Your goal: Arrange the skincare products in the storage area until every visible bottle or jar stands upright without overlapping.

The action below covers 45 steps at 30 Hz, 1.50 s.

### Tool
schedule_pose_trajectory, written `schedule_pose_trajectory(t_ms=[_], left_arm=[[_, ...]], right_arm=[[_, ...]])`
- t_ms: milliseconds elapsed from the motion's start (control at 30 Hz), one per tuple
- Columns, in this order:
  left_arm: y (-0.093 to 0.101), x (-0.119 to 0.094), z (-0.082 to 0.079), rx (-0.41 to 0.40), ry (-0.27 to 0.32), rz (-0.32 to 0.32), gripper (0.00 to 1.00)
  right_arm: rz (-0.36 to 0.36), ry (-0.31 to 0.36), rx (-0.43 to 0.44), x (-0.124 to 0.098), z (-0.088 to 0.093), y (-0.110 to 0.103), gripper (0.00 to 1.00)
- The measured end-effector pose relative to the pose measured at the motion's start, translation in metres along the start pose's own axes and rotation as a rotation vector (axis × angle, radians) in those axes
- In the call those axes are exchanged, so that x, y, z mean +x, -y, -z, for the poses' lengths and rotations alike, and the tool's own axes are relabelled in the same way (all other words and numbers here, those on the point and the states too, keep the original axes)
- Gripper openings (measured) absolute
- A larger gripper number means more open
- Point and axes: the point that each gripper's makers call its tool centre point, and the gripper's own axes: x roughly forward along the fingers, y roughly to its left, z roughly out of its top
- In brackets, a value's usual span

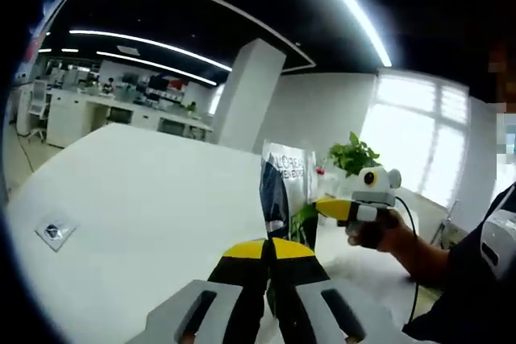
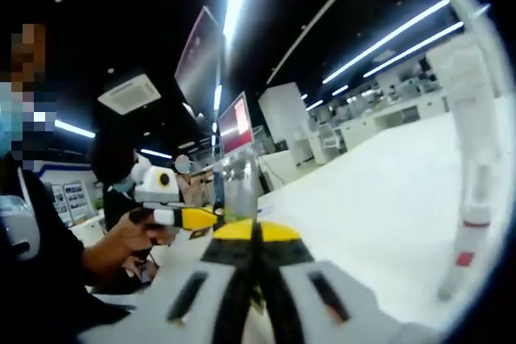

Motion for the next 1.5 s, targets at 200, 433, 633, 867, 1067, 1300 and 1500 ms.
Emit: schedule_pose_trajectory(t_ms=[200,433,633,867,1067,1300,1500], left_arm=[[0.006,0.013,0.000,-0.004,-0.001,0.025,0.00],[0.013,0.030,-0.003,-0.002,-0.002,0.055,0.00],[0.017,0.043,-0.001,0.000,-0.010,0.070,0.00],[0.021,0.062,0.001,-0.007,-0.021,0.087,0.00],[0.023,0.075,0.004,-0.009,-0.032,0.092,0.00],[0.021,0.086,0.005,-0.006,-0.040,0.094,0.00],[0.017,0.097,0.009,-0.005,-0.046,0.088,0.00]], right_arm=[[0.025,0.017,0.018,-0.014,0.000,0.002,0.00],[0.056,0.044,0.035,-0.031,-0.002,0.001,0.00],[0.087,0.059,0.055,-0.043,0.001,0.006,0.00],[0.127,0.076,0.090,-0.055,0.002,0.021,0.00],[0.160,0.082,0.118,-0.059,0.005,0.032,0.00],[0.188,0.089,0.134,-0.063,0.003,0.048,0.00],[0.221,0.084,0.130,-0.066,0.006,0.060,0.00]])
